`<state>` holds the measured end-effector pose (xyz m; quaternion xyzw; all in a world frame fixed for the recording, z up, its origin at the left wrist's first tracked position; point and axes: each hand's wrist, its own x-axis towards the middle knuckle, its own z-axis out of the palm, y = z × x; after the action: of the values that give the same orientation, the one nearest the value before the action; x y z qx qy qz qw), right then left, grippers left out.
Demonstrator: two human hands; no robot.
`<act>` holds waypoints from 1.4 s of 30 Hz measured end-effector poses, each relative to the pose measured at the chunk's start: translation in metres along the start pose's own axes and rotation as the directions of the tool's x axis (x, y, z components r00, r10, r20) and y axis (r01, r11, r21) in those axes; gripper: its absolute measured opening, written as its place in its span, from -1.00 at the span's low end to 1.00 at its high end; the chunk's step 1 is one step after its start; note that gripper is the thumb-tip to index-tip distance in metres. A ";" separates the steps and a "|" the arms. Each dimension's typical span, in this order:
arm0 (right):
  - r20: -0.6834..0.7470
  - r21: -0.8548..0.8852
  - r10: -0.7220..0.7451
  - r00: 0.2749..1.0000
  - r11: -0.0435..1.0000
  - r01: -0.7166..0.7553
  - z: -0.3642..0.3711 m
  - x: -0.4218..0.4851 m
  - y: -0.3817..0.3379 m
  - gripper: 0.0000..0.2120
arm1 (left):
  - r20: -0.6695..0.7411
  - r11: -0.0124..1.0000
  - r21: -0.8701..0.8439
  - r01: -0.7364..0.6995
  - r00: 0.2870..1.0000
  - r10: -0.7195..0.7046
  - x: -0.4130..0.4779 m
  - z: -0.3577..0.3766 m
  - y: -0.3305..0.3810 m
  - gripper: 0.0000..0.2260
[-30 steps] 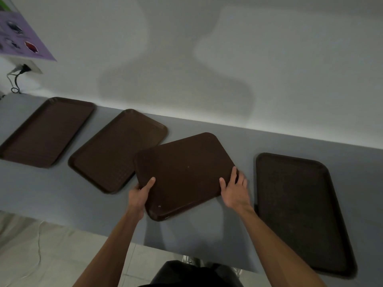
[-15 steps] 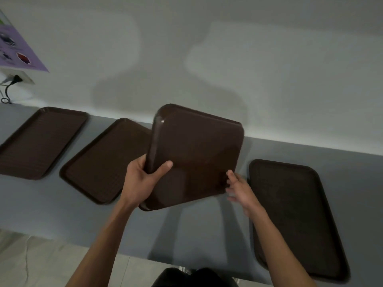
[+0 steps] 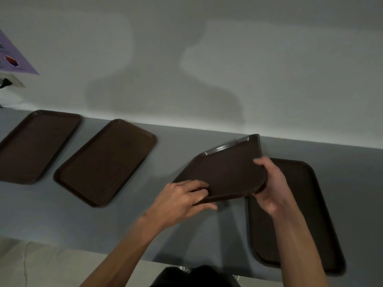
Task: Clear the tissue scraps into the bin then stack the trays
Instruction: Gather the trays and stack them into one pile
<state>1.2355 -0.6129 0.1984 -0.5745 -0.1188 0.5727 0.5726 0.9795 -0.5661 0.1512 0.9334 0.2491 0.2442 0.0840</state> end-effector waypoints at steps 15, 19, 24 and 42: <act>-0.059 -0.205 -0.063 0.996 0.977 0.050 -0.067 -0.017 0.009 -0.71 | 0.388 0.155 -0.515 0.843 0.390 -0.835 0.024 0.042 -0.048 -0.64; -0.099 -0.286 -0.117 0.988 0.954 0.085 -0.113 -0.024 0.017 -0.76 | 0.249 0.295 -0.538 0.789 0.484 -0.839 0.033 0.067 -0.020 -0.63; -0.236 -0.699 -0.385 0.892 0.705 0.120 -0.187 -0.015 0.043 -0.68 | 0.125 0.430 -0.516 0.741 0.561 -0.818 0.050 0.116 0.038 -0.71; -0.285 -0.876 -0.593 0.753 0.480 0.046 -0.375 0.045 0.111 -0.84 | 0.077 0.479 -0.351 0.804 0.535 -0.841 0.046 0.284 0.160 -0.94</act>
<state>1.4900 -0.8082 -0.0307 -0.8774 -0.3125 0.1277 0.3409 1.2233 -0.6910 -0.0316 0.6543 0.6229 0.2622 0.3393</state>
